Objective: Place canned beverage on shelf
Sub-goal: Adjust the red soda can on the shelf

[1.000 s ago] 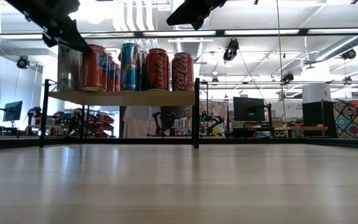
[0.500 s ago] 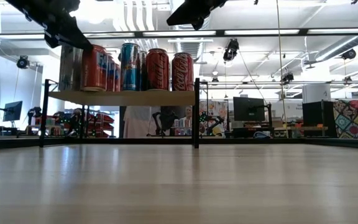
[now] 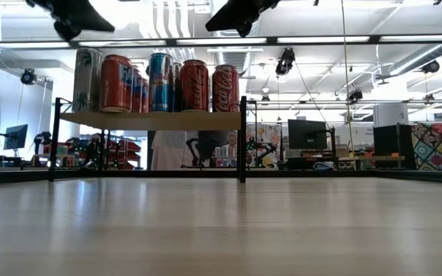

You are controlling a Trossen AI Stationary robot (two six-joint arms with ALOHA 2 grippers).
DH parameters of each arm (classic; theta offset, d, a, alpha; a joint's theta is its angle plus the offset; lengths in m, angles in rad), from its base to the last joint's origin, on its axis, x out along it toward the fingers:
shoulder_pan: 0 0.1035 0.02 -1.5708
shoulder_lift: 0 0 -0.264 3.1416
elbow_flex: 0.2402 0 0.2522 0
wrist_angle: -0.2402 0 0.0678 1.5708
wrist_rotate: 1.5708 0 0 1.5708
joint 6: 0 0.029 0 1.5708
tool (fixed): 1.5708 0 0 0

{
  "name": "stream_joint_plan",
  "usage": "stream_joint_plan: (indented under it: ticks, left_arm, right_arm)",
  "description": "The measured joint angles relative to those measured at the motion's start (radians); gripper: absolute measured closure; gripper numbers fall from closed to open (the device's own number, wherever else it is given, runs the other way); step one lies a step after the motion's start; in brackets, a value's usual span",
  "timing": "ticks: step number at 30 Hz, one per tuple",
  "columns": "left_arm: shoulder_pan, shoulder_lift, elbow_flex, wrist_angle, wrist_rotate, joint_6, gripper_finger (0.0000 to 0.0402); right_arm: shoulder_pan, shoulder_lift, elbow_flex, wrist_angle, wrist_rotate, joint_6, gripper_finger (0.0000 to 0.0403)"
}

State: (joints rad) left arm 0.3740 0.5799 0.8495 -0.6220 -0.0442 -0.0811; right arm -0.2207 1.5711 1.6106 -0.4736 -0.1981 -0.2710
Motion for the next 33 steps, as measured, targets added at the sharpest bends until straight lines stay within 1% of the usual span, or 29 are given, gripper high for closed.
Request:
stream_joint_plan:
  ticks: [2,7,11,13,18,26,31,33]
  left_arm:
    - [0.0,0.005,0.023,0.023,-0.017,0.026,0.0402]
    - [0.0,0.048,0.045,0.044,-0.026,0.076,0.0402]
    - [0.0,0.079,0.054,0.009,-0.029,0.093,0.0402]
    - [0.0,0.084,0.057,0.001,-0.05,0.101,0.0402]
    - [0.0,0.078,0.071,-0.031,-0.063,0.121,0.0402]
    - [0.0,0.072,0.072,-0.071,-0.063,0.165,0.0402]
    - [0.0,0.079,0.072,-0.12,-0.126,0.177,0.0402]
    - [0.0,0.079,0.072,-0.133,-0.132,0.178,0.0402]
  right_arm:
    - [0.0,0.0,0.008,0.0,0.004,0.002,0.0394]
    - [-0.001,0.001,0.045,0.0,0.087,0.04,0.0394]
    - [-0.017,0.015,0.088,0.0,0.094,0.073,0.0394]
    - [-0.031,0.033,0.113,-0.002,0.094,0.088,0.0394]
    - [-0.064,0.121,0.207,-0.003,0.093,0.07,0.0394]
    - [-0.074,0.284,0.427,-0.015,0.086,-0.011,0.0394]
    - [-0.074,0.376,0.546,-0.018,0.086,-0.034,0.0394]
    - [-0.074,0.416,0.596,-0.018,0.086,-0.039,0.0394]
